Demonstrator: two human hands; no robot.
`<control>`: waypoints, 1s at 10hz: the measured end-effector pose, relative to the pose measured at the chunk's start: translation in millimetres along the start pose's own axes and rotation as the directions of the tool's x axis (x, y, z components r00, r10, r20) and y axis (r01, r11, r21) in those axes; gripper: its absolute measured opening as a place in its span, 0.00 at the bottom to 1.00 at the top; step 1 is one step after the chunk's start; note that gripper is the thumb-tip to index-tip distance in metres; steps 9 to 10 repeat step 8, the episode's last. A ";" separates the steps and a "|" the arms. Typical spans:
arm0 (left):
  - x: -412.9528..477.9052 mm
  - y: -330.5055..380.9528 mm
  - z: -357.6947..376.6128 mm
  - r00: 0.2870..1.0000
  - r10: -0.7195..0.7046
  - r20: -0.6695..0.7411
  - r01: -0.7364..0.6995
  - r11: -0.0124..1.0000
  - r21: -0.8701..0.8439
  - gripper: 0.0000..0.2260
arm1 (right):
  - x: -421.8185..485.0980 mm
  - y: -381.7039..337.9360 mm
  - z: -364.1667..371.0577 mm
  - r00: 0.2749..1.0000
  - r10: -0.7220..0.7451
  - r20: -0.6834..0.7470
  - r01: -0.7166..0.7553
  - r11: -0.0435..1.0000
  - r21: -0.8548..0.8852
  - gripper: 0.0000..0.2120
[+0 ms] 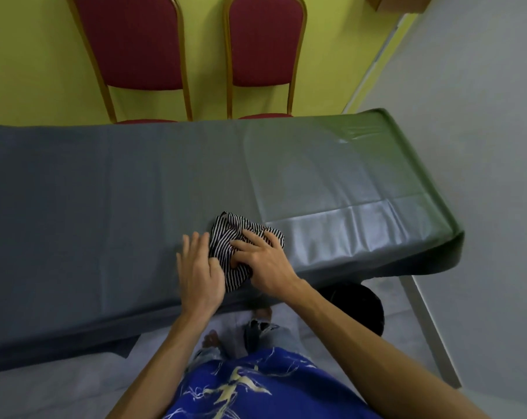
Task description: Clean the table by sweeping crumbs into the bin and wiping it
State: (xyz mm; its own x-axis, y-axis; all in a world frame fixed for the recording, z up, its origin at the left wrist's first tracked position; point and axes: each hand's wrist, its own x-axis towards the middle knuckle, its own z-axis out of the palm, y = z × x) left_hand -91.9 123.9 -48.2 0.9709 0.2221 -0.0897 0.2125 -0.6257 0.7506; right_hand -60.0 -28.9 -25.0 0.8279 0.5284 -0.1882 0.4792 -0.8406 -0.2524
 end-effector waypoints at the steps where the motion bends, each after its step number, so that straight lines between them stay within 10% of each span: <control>1: -5.1 -8.3 5.7 0.990 0.026 0.139 -0.036 0.997 0.072 0.22 | 1.1 -3.7 2.8 0.998 0.026 -0.052 -0.026 1.000 0.007 0.23; 3: -15.4 -23.0 1.2 0.950 0.044 0.308 -0.144 0.940 0.310 0.24 | -13.1 4.9 8.9 0.982 0.021 -0.189 -0.009 0.998 0.066 0.30; 5: -5.0 -6.7 -4.8 0.979 -0.010 0.206 -0.028 0.983 0.181 0.22 | -35.5 38.6 15.4 0.821 0.500 -0.276 -0.304 0.792 0.530 0.24; 10: 27.2 42.4 4.6 0.972 0.119 0.203 -0.174 0.945 0.278 0.24 | 0.5 44.9 -13.9 0.866 0.403 -0.295 -0.232 0.848 0.477 0.18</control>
